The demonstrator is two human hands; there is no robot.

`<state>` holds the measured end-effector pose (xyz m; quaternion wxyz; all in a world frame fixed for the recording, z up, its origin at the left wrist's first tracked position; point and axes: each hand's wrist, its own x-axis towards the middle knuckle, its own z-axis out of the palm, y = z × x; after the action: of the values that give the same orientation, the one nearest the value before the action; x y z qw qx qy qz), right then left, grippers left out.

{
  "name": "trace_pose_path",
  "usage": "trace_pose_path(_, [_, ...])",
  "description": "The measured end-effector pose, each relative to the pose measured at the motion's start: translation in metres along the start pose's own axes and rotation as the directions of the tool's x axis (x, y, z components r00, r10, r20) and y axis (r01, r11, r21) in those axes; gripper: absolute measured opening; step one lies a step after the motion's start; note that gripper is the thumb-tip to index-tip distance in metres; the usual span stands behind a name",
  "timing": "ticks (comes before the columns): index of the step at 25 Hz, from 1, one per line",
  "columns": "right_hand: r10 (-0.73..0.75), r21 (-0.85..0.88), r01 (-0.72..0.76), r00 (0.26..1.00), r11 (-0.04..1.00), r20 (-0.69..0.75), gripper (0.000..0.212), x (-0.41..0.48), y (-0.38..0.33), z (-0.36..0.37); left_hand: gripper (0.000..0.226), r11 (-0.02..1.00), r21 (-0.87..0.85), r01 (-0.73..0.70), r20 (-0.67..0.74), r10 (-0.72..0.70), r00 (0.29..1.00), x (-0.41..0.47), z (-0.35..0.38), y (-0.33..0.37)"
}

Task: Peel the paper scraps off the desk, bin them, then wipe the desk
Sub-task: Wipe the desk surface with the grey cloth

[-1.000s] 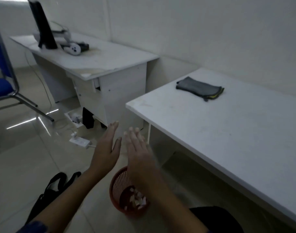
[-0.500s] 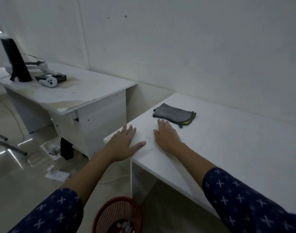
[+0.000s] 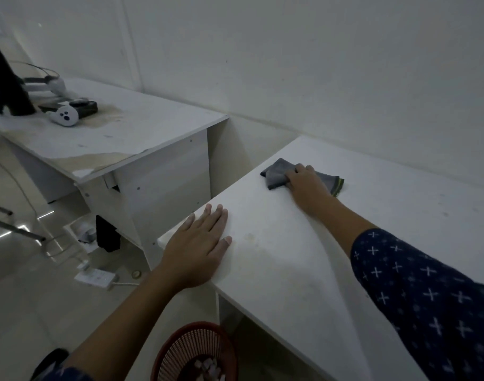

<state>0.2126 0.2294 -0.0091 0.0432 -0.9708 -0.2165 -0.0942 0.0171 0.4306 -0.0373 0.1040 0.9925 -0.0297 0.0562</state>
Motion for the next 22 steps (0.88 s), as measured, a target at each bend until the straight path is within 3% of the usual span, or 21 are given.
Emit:
trace_pose_path(4, [0.046,0.210,-0.029,0.996,0.977,-0.078,0.021,0.005,-0.002,-0.027,0.079,1.000,0.017,-0.014,0.013,0.014,1.000,0.001,0.000,0.000])
trace_pose_path(8, [-0.133,0.092,0.132,0.991,0.987,0.012,0.027,-0.016,-0.004,-0.018,0.071,0.999,0.031,-0.014,0.031,0.013,0.999,0.002,-0.001,0.000])
trace_pose_path(10, [-0.174,0.261,0.150,0.982,0.954,0.070,0.039,-0.031,0.000,-0.009,0.078,0.999,0.032,-0.029,0.043,0.028,0.999,0.001,-0.003,0.000])
trace_pose_path(13, [-0.059,0.489,0.064,0.998,0.870,-0.026,0.033,-0.044,-0.016,-0.036,0.082,0.998,0.025,-0.051,0.051,0.050,0.997,0.003,-0.005,0.000])
trace_pose_path(14, [-0.059,0.463,0.069,0.998,0.884,-0.035,0.026,-0.053,-0.030,-0.051,0.075,0.998,0.024,-0.057,0.053,0.055,0.997,0.003,-0.005,0.000])
trace_pose_path(16, [-0.169,0.226,0.160,0.985,0.961,0.022,0.020,-0.089,-0.068,-0.072,0.066,0.997,0.014,-0.076,0.064,0.075,0.995,0.003,-0.007,-0.004])
trace_pose_path(18, [-0.294,0.092,0.285,0.950,0.954,0.103,0.027,-0.137,-0.105,-0.068,0.085,0.985,0.025,-0.173,0.096,0.170,0.981,0.003,-0.007,-0.013])
trace_pose_path(20, [-0.388,0.158,0.369,0.915,0.916,0.114,0.050,-0.172,-0.127,-0.043,0.102,0.962,0.074,-0.264,0.143,0.252,0.957,0.004,-0.007,-0.019])
trace_pose_path(22, [-0.352,0.271,0.321,0.933,0.907,0.070,0.056,-0.174,-0.114,-0.027,0.097,0.966,0.046,-0.253,0.132,0.245,0.961,0.007,-0.006,-0.020])
